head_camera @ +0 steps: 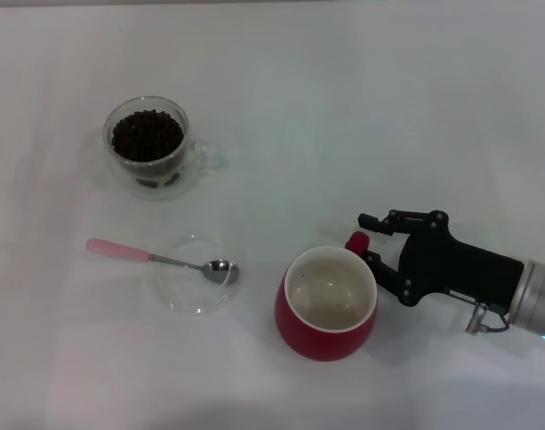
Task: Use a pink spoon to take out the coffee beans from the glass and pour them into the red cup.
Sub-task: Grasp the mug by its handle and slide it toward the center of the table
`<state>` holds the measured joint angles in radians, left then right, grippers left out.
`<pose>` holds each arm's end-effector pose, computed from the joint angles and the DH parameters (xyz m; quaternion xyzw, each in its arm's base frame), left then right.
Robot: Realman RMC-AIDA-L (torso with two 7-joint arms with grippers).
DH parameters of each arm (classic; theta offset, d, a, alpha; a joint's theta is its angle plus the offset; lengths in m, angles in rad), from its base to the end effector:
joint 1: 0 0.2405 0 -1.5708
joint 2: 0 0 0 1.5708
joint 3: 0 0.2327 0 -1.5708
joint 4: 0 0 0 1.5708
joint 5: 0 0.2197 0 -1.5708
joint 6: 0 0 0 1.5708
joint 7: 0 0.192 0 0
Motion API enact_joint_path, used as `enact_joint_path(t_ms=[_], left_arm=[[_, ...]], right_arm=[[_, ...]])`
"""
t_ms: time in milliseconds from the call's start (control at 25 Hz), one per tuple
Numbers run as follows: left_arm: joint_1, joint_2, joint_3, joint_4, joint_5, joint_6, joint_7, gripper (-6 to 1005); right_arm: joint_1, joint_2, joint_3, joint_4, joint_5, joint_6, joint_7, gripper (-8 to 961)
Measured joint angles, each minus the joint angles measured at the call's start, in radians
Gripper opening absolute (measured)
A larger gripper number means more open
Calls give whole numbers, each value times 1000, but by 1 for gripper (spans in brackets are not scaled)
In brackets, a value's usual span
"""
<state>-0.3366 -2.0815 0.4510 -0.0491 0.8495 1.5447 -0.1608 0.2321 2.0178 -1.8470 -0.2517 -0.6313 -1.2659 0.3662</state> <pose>-0.3411 0.3101 0.0499 -0.6047 -0.1818 -0.3326 0.7005 0.2993 0.2503 -0.1063 -0.9270 0.0851 0.2317 0.2826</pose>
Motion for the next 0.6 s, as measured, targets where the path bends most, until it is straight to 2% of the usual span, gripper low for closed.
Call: enact_joint_path(t_ms=[120, 320, 600], left_arm=[[-1, 0, 0, 1, -1, 1, 0, 684], [-2, 1, 0, 2, -3, 2, 1, 684], [-1, 1, -2, 2, -4, 2, 1, 685]], right_arm=[[-11, -2, 14, 2, 0, -12, 2, 303], [-45, -7, 64, 6, -1, -41, -4, 517], [-61, -13, 79, 24, -1, -64, -7, 728]])
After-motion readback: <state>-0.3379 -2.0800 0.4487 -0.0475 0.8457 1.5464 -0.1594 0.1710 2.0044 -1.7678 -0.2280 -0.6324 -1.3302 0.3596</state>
